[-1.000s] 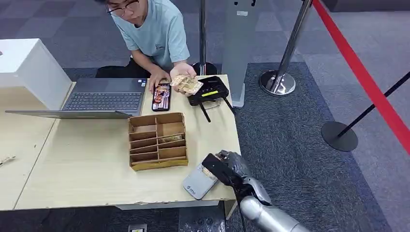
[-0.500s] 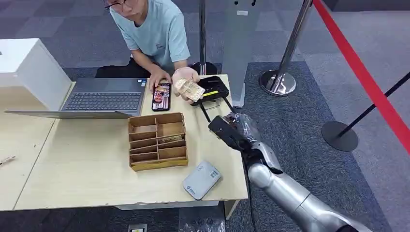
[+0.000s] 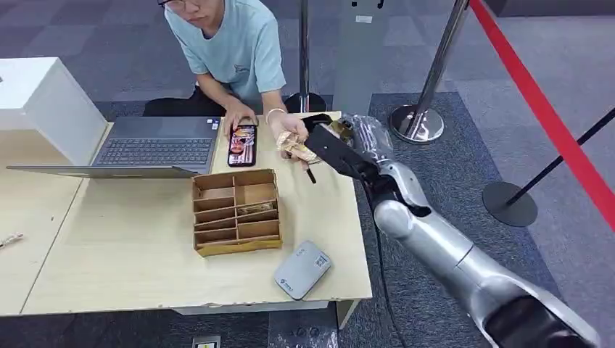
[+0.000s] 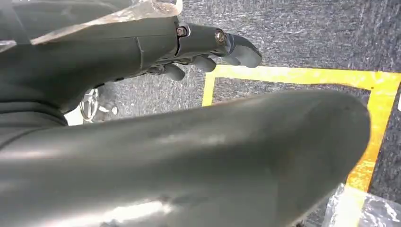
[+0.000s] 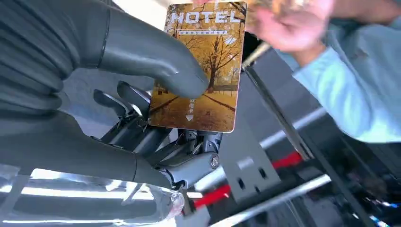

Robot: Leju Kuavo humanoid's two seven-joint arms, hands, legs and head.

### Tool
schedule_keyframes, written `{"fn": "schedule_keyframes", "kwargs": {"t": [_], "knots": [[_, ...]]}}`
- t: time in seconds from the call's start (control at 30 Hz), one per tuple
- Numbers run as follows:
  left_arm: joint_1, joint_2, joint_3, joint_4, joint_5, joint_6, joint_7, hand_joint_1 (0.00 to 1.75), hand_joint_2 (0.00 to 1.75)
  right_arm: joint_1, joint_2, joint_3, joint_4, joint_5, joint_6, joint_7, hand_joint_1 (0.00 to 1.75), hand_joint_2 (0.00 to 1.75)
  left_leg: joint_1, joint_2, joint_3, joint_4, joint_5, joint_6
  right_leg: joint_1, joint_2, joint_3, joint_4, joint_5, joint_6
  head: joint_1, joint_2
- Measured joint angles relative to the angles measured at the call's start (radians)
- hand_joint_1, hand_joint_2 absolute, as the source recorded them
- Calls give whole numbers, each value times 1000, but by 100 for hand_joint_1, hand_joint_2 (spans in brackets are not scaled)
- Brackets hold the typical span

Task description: Pass the card to the sensor for recognition and then transmit it.

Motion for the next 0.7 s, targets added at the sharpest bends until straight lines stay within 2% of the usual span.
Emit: {"fn": "schedule_keyframes", "kwargs": {"t": [0.3,0.7], "knots": [[-14,-6,-30,0,1,0,11,0,0,-79,66,43,38,47,15,-10,175,175,0,0,0,0,0,0,1,0,0,0,0,0,0,0],[-15,-10,-40,0,6,2,19,0,0,-75,137,98,143,79,-8,-48,175,175,1,0,0,0,0,0,1,0,0,0,0,0,0,0]]}}
